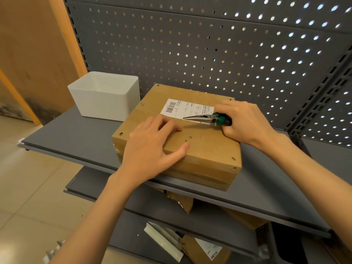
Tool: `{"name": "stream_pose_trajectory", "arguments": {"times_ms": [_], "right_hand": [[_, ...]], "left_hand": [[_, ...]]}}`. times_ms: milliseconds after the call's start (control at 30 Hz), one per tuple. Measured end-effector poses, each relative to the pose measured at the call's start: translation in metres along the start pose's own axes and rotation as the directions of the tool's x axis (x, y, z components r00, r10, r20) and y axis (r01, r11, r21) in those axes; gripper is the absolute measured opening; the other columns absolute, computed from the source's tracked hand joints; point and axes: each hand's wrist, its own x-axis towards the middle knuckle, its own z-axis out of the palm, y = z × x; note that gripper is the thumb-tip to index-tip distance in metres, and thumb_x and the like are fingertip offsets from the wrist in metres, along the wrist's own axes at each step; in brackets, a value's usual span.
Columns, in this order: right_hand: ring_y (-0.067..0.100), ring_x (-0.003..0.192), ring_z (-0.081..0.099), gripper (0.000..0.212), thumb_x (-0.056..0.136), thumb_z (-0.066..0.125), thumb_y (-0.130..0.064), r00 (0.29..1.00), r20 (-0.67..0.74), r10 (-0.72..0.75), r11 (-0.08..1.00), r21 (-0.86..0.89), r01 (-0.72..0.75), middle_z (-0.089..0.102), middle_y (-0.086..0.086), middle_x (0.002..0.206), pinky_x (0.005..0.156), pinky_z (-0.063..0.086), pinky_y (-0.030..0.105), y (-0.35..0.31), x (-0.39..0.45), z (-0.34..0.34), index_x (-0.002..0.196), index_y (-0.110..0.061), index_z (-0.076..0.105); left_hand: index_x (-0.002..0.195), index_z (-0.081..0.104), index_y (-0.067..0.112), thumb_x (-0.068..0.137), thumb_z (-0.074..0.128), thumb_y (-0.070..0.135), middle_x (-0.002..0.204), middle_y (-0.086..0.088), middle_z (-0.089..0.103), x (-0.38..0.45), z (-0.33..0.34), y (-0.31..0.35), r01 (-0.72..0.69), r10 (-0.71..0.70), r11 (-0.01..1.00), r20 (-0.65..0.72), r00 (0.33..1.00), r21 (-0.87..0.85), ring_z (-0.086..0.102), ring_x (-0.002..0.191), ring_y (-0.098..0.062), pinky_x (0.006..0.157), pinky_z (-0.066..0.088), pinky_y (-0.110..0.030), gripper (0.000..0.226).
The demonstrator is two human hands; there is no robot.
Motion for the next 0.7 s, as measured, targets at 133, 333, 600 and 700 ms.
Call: {"name": "stream_pose_trajectory", "arguments": {"times_ms": [133, 333, 600, 700], "right_hand": [[0.028, 0.081, 0.057, 0.03, 0.075, 0.054, -0.007, 0.999, 0.029, 0.034, 0.999, -0.02, -0.033, 0.061, 0.001, 0.085, 0.059, 0.036, 0.029, -0.002, 0.0, -0.002, 0.101, -0.018, 0.065], [0.027, 0.085, 0.057, 0.029, 0.075, 0.053, -0.009, 0.995, 0.072, 0.065, 0.997, -0.056, -0.061, 0.061, 0.0, 0.088, 0.062, 0.043, 0.033, -0.004, 0.003, -0.004, 0.1, -0.019, 0.063], [0.024, 0.086, 0.058, 0.032, 0.078, 0.054, -0.014, 0.992, 0.111, 0.063, 0.994, -0.096, -0.052, 0.064, -0.001, 0.098, 0.068, 0.05, 0.036, -0.005, 0.007, -0.005, 0.107, -0.024, 0.062], [0.025, 0.086, 0.058, 0.032, 0.076, 0.054, -0.015, 0.988, 0.136, 0.068, 0.99, -0.129, -0.05, 0.064, -0.002, 0.097, 0.063, 0.043, 0.031, -0.011, 0.011, -0.007, 0.105, -0.026, 0.061]], "left_hand": [[0.102, 0.066, 0.03, 0.084, 0.041, 0.058, 0.106, 0.009, 0.06, 0.001, 0.0, -0.001, -0.032, 0.032, 0.999, 0.008, 0.999, -0.037, 0.054, 0.096, -0.009, 0.074, 0.039, -0.023, 0.041], [0.101, 0.068, 0.032, 0.088, 0.042, 0.051, 0.105, 0.009, 0.062, 0.0, -0.001, -0.001, -0.097, 0.099, 0.993, 0.033, 0.995, -0.067, 0.055, 0.099, -0.011, 0.08, 0.043, -0.029, 0.034], [0.104, 0.066, 0.025, 0.093, 0.04, 0.04, 0.105, 0.004, 0.06, -0.001, -0.009, 0.008, -0.192, 0.204, 0.976, 0.115, 0.972, -0.105, 0.052, 0.097, -0.01, 0.081, 0.038, -0.025, 0.032], [0.102, 0.066, 0.024, 0.091, 0.039, 0.043, 0.102, 0.003, 0.06, -0.001, -0.013, 0.008, -0.2, 0.208, 0.977, 0.121, 0.971, -0.071, 0.052, 0.094, -0.01, 0.078, 0.035, -0.022, 0.035]]}}
